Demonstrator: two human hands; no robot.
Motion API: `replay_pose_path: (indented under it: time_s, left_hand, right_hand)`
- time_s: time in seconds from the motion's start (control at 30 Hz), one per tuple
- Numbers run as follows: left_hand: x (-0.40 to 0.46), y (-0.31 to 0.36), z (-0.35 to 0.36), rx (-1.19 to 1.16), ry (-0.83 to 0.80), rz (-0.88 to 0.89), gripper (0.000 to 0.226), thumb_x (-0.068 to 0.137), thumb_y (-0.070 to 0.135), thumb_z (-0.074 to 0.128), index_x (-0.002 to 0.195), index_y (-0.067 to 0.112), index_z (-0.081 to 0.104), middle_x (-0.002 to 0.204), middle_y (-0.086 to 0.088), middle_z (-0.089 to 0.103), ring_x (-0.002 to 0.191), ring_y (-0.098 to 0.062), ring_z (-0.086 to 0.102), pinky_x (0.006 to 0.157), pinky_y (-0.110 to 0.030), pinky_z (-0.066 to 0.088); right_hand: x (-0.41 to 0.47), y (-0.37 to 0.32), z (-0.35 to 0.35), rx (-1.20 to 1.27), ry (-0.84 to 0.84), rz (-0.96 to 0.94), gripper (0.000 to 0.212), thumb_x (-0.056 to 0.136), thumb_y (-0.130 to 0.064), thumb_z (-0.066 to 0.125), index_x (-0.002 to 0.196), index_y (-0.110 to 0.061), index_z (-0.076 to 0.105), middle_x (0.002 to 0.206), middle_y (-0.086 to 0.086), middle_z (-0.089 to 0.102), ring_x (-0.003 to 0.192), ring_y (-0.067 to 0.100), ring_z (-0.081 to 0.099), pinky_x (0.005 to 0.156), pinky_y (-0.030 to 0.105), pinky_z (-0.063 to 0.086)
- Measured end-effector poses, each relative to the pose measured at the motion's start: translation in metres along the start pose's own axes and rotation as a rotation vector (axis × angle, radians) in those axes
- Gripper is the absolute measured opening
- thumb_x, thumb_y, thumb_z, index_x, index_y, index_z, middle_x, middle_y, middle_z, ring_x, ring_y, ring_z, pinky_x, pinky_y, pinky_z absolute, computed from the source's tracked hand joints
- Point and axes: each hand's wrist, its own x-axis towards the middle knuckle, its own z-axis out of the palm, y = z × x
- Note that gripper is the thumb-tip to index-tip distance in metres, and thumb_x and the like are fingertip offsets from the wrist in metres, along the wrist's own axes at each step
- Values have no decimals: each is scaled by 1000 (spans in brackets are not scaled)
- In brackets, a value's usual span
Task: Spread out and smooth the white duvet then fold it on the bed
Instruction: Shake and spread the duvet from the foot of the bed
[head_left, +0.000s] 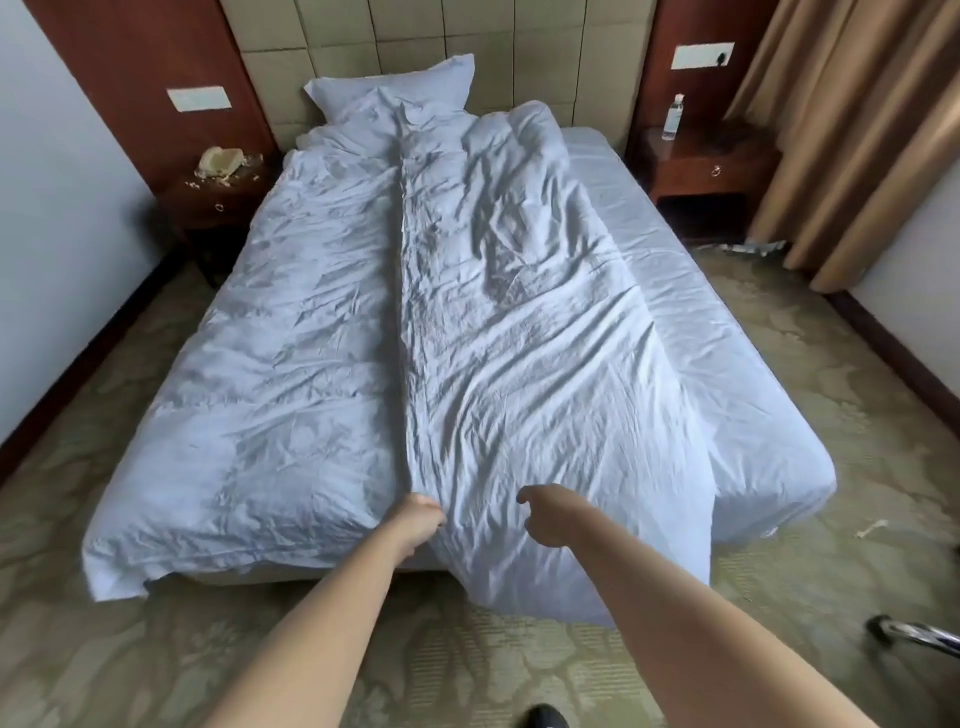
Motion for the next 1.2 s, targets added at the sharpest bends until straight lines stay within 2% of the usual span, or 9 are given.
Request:
replay_pose_path:
  time_s: [0.13, 0.3, 0.57, 0.7, 0.8, 0.9, 1.0, 1.1, 1.2]
  left_hand:
    - [19, 26, -32, -31, -34, 44, 7, 92, 14, 50, 96, 17, 55, 96, -8, 49, 86, -22, 46, 75, -28, 37]
    - [57, 35, -62, -60, -15, 50, 28, 92, 13, 51, 68, 24, 43, 78, -3, 43, 80, -22, 43, 69, -28, 36]
    - [169, 16, -72, -41, -170, -33, 18, 89, 19, 58, 76, 15, 45, 78, -5, 45, 80, -23, 48, 82, -32, 42]
    - [225, 5, -51, -228, -324, -118, 40, 86, 16, 65, 119, 13, 42, 111, -11, 52, 95, -21, 55, 78, -30, 43]
    - [261, 0, -34, -435, -285, -231, 70, 78, 16, 75, 136, 13, 35, 89, -6, 60, 66, -13, 55, 52, -24, 45]
    - [281, -6, -19, -492, -346, -289, 21, 79, 24, 74, 90, 13, 60, 52, 4, 54, 39, -7, 43, 35, -13, 29]
    - [287, -6, -11, -401, -361, -213, 17, 76, 22, 75, 79, 11, 63, 67, -3, 60, 58, -16, 53, 56, -23, 41]
    - [277, 1, -20, -427, -500, -170, 10, 83, 14, 63, 87, 5, 66, 83, -12, 68, 75, -23, 62, 70, -31, 47]
    - [268, 12, -40, -504, -564, -149, 14, 87, 6, 53, 83, 1, 65, 71, -10, 69, 68, -22, 63, 66, -31, 48]
  right_hand:
    - [26, -20, -35, 47, 58, -24, 50, 98, -18, 40, 147, -23, 33, 147, 7, 37, 130, 26, 44, 101, 31, 38]
    - [55, -54, -42, 68, 50, -33, 51, 96, -15, 38, 146, -23, 34, 148, 7, 37, 129, 27, 44, 100, 32, 40]
    - [129, -93, 18, 249, 44, 146, 47, 98, -27, 44, 143, -19, 36, 140, 6, 44, 120, 26, 51, 88, 32, 43]
    - [169, -110, 59, 339, 52, 277, 45, 96, -26, 47, 138, -13, 39, 138, 9, 43, 118, 30, 50, 87, 37, 44]
    - [194, -119, 84, 429, 129, 355, 56, 91, -30, 56, 138, -15, 32, 144, 8, 31, 124, 32, 44, 87, 38, 42]
    - [208, -130, 109, 443, 251, 459, 83, 83, -46, 63, 146, -16, 17, 152, 9, 17, 134, 30, 31, 103, 40, 36]
    - [223, -142, 124, 423, 335, 583, 99, 79, -55, 63, 150, -17, 4, 154, 11, 12, 140, 29, 22, 109, 44, 30]
    - [234, -144, 125, 428, 529, 759, 88, 74, -38, 72, 144, -18, 23, 139, 14, 39, 116, 33, 50, 82, 44, 49]
    - [223, -139, 100, 472, 560, 814, 55, 87, -9, 53, 135, -20, 30, 119, 10, 51, 92, 31, 60, 62, 36, 45]
